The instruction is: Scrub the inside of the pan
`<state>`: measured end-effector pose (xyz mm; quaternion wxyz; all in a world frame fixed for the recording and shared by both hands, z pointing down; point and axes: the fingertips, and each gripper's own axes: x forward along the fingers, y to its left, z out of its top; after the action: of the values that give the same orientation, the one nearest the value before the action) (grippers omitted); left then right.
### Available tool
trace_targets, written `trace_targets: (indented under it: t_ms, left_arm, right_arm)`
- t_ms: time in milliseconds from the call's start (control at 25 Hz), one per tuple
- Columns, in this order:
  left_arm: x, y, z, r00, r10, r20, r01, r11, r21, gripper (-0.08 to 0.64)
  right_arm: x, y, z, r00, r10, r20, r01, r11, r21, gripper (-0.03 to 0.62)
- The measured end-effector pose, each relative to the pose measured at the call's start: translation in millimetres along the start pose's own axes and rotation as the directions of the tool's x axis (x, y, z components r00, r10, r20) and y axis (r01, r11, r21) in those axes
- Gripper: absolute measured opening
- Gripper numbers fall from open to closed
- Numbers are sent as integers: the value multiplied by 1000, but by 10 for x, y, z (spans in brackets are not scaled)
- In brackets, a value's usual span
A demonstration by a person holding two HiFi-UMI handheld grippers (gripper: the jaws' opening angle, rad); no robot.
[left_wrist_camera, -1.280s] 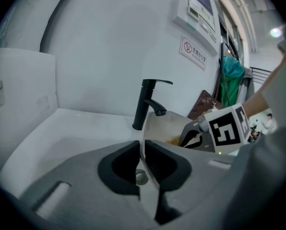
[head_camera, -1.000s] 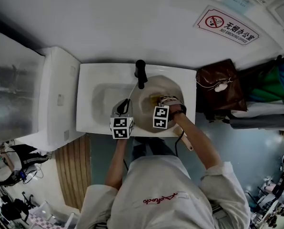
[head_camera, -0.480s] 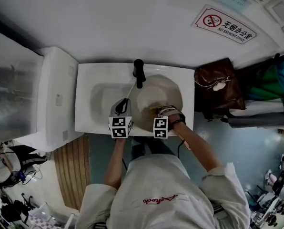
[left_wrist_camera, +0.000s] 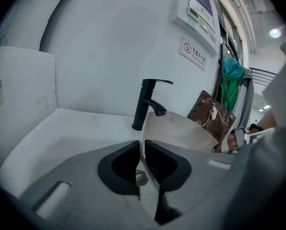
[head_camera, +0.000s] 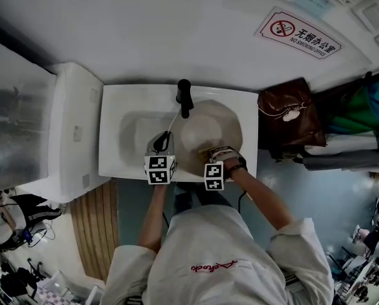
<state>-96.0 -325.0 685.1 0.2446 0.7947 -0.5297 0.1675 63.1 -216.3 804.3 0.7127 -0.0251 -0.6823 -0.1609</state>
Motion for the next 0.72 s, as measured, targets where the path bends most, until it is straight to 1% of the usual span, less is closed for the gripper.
trace_targets:
  t_ms: [240, 520, 720]
  left_arm:
    - [1, -1, 5, 1000, -2, 1, 2, 1000, 0, 34]
    - [7, 3, 0, 1000, -1, -5, 1, 1000, 0, 34]
    - [12, 0, -5, 1000, -3, -7, 3, 1000, 1, 34]
  right_arm:
    - [-66, -229, -39, 999, -37, 12, 36, 999, 39, 23]
    - [-94, -806, -225, 994, -106, -13, 107, 988, 110, 23]
    - [-121, -1155, -348, 989, -142, -37, 146, 981, 126, 23]
